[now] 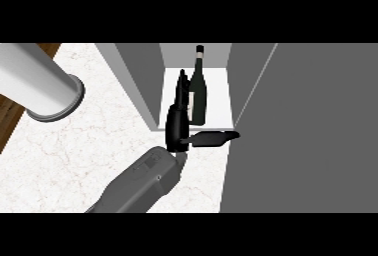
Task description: Pick up the wine, place it into the cabinet and close the cabinet
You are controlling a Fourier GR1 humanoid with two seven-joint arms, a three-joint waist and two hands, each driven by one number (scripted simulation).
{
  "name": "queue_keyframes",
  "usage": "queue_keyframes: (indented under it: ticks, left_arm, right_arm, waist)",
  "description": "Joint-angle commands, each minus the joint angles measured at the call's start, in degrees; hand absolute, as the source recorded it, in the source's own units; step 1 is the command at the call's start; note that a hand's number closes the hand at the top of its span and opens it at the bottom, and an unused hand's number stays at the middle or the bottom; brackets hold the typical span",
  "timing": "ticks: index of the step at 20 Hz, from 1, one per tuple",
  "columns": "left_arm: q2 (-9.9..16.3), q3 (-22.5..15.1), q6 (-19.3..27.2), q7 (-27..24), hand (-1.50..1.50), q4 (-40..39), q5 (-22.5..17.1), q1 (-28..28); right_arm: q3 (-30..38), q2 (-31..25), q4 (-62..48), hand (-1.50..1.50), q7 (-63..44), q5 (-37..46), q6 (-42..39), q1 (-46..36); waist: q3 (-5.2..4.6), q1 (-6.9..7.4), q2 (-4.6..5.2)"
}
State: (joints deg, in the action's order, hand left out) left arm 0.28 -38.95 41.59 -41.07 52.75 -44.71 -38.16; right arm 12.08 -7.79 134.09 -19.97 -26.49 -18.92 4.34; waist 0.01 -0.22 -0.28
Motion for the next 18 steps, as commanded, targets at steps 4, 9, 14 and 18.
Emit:
queue_keyframes:
  ticks: [4,9,14,18]
  left_arm:
    - [4.6,-6.1,2.8,4.1,-1.5,20.5,4.4,13.5]
    - [8.2,-8.7,3.7,3.7,-1.5,31.0,8.8,22.2]
    - [16.2,-10.3,4.7,6.2,1.5,42.2,11.7,31.3]
    - [22.4,-11.5,3.3,5.4,1.5,48.1,12.8,38.3]
  right_arm:
    - [1.6,-0.3,6.4,-1.5,-2.0,-3.0,-0.3,5.6]
    - [6.1,-2.6,2.7,-1.5,0.1,-6.1,-1.6,3.4]
    - [3.5,-1.1,0.2,-1.5,3.5,0.9,-4.4,4.6]
    - [5.5,-5.7,-2.4,-1.5,2.2,-3.3,-9.0,4.7]
  waist:
    - [0.01,0.32,-0.12]
    - [0.01,0.24,0.06]
    - [0.01,0.43,0.14]
    - [0.02,0.58,0.13]
